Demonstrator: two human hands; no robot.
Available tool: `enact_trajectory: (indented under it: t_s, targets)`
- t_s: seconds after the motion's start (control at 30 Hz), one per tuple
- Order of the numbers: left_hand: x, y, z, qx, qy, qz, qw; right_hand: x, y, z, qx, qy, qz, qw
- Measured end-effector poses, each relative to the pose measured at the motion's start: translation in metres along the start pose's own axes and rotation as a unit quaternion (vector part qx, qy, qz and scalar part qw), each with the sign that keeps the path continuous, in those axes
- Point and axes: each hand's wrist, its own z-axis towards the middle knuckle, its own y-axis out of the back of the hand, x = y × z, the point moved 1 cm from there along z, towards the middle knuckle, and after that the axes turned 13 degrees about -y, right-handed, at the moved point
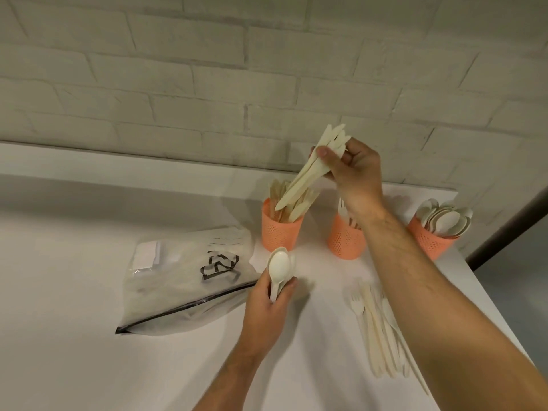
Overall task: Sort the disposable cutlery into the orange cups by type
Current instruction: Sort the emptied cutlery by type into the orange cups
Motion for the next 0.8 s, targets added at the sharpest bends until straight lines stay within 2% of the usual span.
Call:
enact_trajectory:
  t_s: [0.13, 0.27, 0.4, 0.47, 0.57, 0.63, 0.7, 0.8]
  targets:
    - [0.011, 0.000, -0.008, -0.010, -0.014, 0.026, 0.999, -0.021, -0.016, 0.012, -0.061, 0.027, -0.098, 0.993]
    - [0.017, 0.005, -0.006, -0.036, 0.000, -0.005, 0.999, -0.038, -0.023, 0.014, -0.062, 0.057, -0.157, 0.984]
    - [0.019, 0.008, -0.002, -0.034, 0.005, -0.011, 0.999, -0.051, -0.030, 0.022, -0.060, 0.098, -0.274, 0.955]
    - [0.022, 0.009, -0.002, -0.029, 0.002, -0.004, 1.000, -0.058, -0.033, 0.022, -0.048, 0.101, -0.359, 0.927]
    - [0.024, 0.010, -0.002, -0.017, 0.009, -0.001, 1.000, -0.073, -0.036, 0.024, -0.030, 0.122, -0.501, 0.856]
    - [0.023, 0.010, -0.002, -0.012, 0.022, -0.006, 1.000, -0.075, -0.037, 0.023, -0.005, 0.085, -0.547, 0.833]
    - [0.023, 0.012, -0.002, -0.009, 0.033, -0.019, 0.999, -0.069, -0.035, 0.019, 0.015, 0.058, -0.549, 0.834]
    - [0.020, 0.013, -0.002, -0.004, 0.061, -0.056, 0.997, -0.053, -0.031, 0.008, -0.004, 0.061, -0.528, 0.847]
